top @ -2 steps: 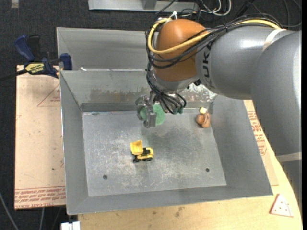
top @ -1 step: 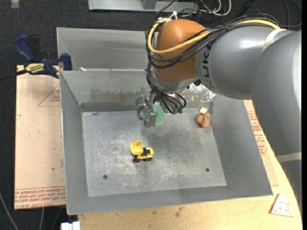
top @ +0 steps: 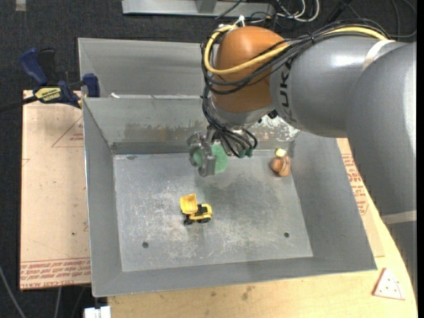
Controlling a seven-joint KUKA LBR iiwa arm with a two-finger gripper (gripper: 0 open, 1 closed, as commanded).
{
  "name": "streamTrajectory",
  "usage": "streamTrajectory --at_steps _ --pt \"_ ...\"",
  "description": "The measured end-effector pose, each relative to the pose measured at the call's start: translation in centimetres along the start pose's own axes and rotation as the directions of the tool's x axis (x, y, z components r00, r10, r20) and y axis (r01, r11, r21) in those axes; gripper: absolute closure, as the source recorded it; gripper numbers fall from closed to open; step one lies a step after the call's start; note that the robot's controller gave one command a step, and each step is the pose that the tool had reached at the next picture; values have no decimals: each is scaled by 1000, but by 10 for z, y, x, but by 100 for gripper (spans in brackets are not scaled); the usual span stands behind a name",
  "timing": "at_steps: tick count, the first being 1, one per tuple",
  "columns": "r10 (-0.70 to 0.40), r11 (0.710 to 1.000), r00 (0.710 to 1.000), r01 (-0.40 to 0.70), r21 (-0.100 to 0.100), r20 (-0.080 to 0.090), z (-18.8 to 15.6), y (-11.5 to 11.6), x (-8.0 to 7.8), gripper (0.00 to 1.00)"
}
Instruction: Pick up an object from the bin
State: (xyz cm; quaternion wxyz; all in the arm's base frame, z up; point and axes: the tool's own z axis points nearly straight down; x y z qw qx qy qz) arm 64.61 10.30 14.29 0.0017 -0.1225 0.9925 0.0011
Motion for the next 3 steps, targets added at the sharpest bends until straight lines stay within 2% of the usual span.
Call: streamTrajectory --at_steps 3 --pt "0 1000 1000 0 0 0 0 0 0 100"
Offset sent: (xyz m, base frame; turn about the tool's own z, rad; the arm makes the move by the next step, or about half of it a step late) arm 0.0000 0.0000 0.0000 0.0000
